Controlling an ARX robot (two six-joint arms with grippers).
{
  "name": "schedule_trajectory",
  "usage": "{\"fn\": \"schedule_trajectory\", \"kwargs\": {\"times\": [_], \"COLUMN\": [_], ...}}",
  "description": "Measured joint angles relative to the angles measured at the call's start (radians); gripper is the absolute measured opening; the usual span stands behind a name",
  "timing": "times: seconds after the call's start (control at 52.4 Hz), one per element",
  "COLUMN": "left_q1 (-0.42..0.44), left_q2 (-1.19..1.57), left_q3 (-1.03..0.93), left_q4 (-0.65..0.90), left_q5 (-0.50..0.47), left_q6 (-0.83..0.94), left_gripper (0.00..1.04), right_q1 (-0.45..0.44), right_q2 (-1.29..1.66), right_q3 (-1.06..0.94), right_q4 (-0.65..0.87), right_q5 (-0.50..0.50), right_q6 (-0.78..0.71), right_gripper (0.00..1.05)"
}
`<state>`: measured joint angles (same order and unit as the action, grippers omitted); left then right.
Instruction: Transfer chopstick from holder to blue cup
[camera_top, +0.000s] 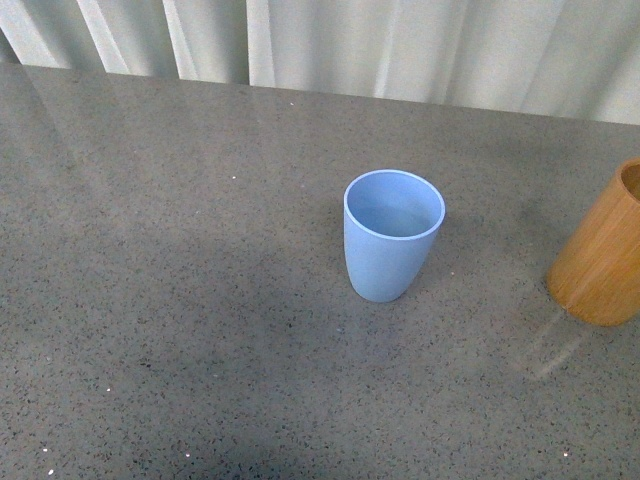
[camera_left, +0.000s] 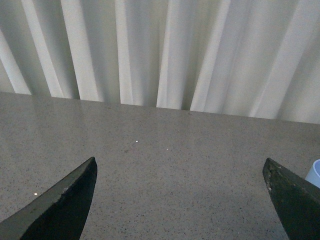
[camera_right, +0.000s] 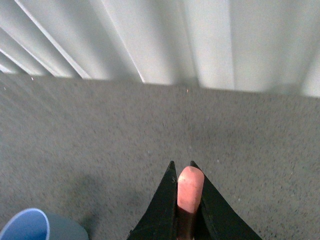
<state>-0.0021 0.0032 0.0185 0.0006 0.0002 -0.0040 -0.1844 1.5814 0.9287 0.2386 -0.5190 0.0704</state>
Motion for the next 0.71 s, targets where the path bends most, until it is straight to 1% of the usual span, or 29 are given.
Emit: {"fn": "schedule_trajectory", "kwargs": {"times": [0.095,0.191,0.248,0.324,0.401,0.515,0.61,0.706], "left_q1": [0.0,0.0,0.0,0.0,0.0,0.0,0.0,0.0], "left_q2": [0.0,0.0,0.0,0.0,0.0,0.0,0.0,0.0], "left_q3": [0.0,0.0,0.0,0.0,0.0,0.0,0.0,0.0], "left_q4": [0.0,0.0,0.0,0.0,0.0,0.0,0.0,0.0], "left_q5": [0.0,0.0,0.0,0.0,0.0,0.0,0.0,0.0], "left_q6": [0.0,0.0,0.0,0.0,0.0,0.0,0.0,0.0], "left_gripper": [0.98,0.98,0.98,0.98,0.98,0.98,0.98,0.98], "right_q1": [0.016,0.066,0.117,0.207,0.303,0.423,0.508,0.558], "right_q2": [-0.114,-0.183,-0.206,-0.203,-0.164,-0.079,-0.014,0.03], "right_q3": [0.061,0.078,0.076,0.06,0.038,0.019,0.018,0.034], "right_q4": [-0.019,-0.006,0.009,0.048,0.091,0.141,0.171,0.183], "right_q5": [0.027,0.081,0.125,0.183,0.241,0.303,0.329,0.352], "right_q6": [0.043,0.071,0.08,0.082,0.079,0.077,0.08,0.084], "right_gripper": [0.02,0.02,0.02,0.02,0.02,0.02,0.02,0.02]}}
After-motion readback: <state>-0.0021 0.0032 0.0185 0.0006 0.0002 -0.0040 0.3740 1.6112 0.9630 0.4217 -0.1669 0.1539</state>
